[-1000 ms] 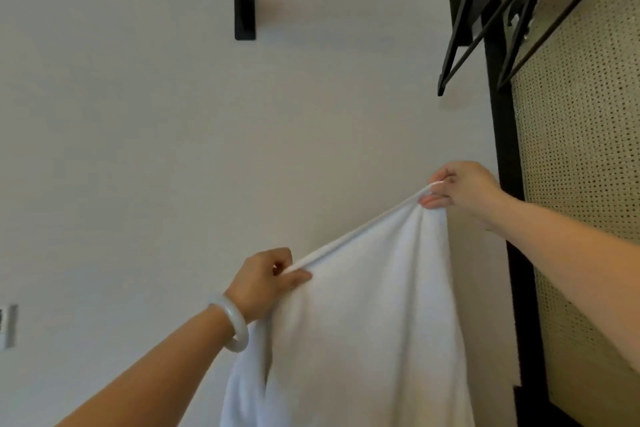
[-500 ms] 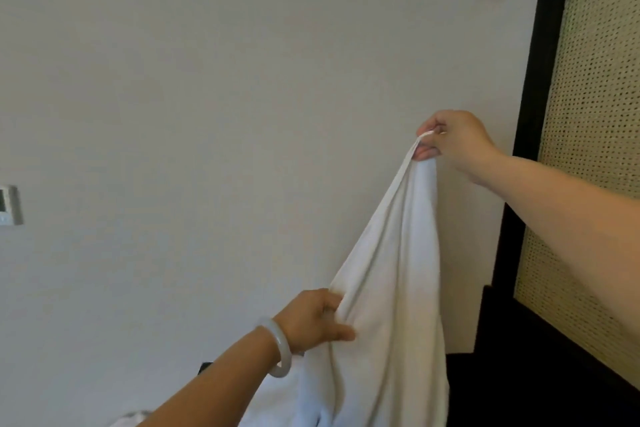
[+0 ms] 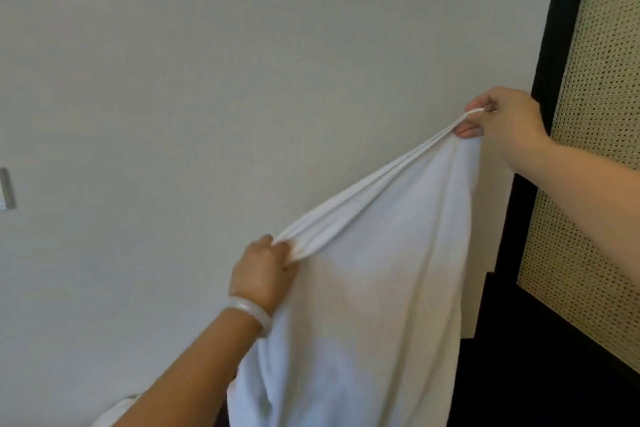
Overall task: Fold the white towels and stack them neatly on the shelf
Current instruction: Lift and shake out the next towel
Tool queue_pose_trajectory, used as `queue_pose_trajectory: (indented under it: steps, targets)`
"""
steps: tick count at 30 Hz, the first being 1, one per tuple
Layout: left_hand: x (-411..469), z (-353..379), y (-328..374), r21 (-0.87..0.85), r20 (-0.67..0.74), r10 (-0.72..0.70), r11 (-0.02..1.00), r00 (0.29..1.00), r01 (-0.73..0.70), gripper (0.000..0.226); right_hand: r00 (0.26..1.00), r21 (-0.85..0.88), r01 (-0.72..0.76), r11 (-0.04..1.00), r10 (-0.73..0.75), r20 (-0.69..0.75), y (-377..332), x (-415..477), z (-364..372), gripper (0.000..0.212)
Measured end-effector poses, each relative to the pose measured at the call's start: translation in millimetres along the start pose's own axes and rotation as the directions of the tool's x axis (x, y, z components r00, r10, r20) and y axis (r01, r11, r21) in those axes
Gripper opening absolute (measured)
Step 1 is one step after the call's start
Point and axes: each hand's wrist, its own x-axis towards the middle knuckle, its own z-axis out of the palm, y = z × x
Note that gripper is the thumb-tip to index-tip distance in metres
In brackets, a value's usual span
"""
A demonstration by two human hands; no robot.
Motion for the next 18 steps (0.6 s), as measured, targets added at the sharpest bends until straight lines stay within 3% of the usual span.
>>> queue_pose_trajectory:
  steps: [1, 2, 5, 7, 8, 10, 14, 16, 18]
  targets:
    - [3, -4, -10, -0.001, -0.047, 0.017, 1.000, 0.999, -0.017, 0.021, 1.000, 0.000, -0.002, 1.000, 0.002, -0.006, 4, -2, 0, 0.012]
    - [2, -8, -16, -0.011, 0.001, 0.048, 0.999, 0.999, -0.048, 0.023, 1.000, 0.006, -0.015, 1.000, 0.015, -0.001, 8, -5, 0, 0.012]
    - [-24, 5, -20, -0.101, 0.375, 0.154, 0.987, 0.914, -0.125, 0.025, 0.997, 0.063, -0.071, 0.996, 0.068, 0.042, 22, -17, 10, 0.015]
    - [-45, 19, -20, -0.203, 0.462, 0.210, 0.971, 0.862, -0.128, 0.018, 0.995, 0.046, -0.078, 0.996, 0.074, 0.068, 32, -24, 18, 0.024]
    - [-55, 24, -19, -0.269, 0.474, 0.202, 0.960, 0.857, -0.077, 0.011, 0.994, 0.036, -0.080, 0.996, 0.077, 0.076, 38, -27, 20, 0.026]
    - [-71, 31, -15, -0.410, 0.526, 0.145, 0.907, 0.838, 0.101, 0.021, 0.993, 0.027, -0.091, 0.995, 0.089, 0.076, 46, -31, 23, 0.024]
    - [-93, 36, -3, -0.686, 0.590, 0.178, 0.625, 0.787, 0.373, 0.021, 0.994, 0.030, -0.102, 0.994, 0.100, 0.049, 54, -36, 21, 0.013]
    - [-96, 36, 3, -0.728, 0.608, 0.137, 0.488, 0.782, 0.481, 0.036, 0.994, 0.036, -0.102, 0.994, 0.100, 0.051, 55, -37, 17, 0.011]
    - [-94, 34, 6, -0.725, 0.608, 0.074, 0.457, 0.790, 0.515, 0.045, 0.994, 0.020, -0.097, 0.995, 0.096, 0.054, 54, -36, 11, 0.010]
